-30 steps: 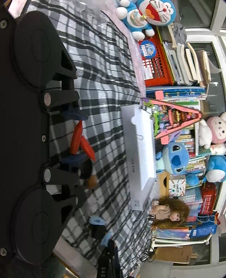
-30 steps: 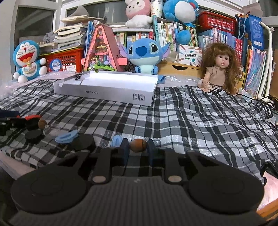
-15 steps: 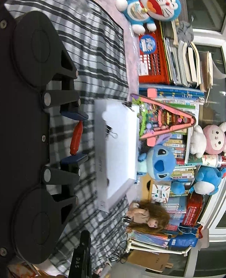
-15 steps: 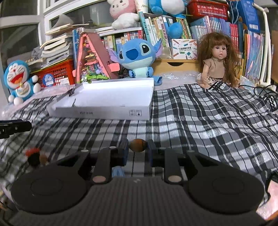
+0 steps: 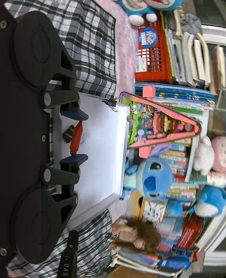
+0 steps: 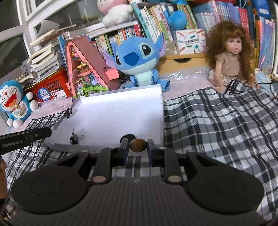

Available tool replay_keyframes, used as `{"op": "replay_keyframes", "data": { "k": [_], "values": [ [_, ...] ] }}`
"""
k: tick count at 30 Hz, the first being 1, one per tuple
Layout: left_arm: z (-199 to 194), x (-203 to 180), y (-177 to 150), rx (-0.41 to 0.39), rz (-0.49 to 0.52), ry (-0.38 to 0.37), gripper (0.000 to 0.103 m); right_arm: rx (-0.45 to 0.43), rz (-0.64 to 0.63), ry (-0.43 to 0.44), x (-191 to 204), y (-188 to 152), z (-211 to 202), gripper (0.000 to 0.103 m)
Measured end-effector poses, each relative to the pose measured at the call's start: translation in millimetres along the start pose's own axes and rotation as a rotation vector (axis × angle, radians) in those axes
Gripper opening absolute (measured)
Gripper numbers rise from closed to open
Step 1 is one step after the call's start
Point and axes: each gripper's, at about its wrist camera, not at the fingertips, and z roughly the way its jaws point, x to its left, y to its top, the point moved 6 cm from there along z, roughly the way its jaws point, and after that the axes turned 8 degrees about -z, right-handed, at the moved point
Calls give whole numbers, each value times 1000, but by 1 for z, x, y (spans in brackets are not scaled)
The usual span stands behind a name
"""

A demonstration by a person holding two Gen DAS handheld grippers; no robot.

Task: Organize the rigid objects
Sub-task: 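Carry the red brush into the tray with the left gripper while the right gripper carries the brown nut there, then open both grippers to drop the brush and nut into the tray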

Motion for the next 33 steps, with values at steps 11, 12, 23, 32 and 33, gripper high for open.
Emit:
{"op": "replay_keyframes", "data": {
  "k": [11,12,23,32,33],
  "values": [
    [71,17,7,101,-62,86,40,113,55,2,6,21,70,27],
    [76,17,7,111,-61,94,40,120,57,-2,6,21,75,27],
    [104,13,7,127,-78,114,40,143,42,-25,12,25,103,28],
    [112,11,0,132,-85,114,40,161,47,-28,13,23,113,28],
    [112,11,0,133,-86,113,40,162,48,-29,13,23,114,28]
  ]
}}
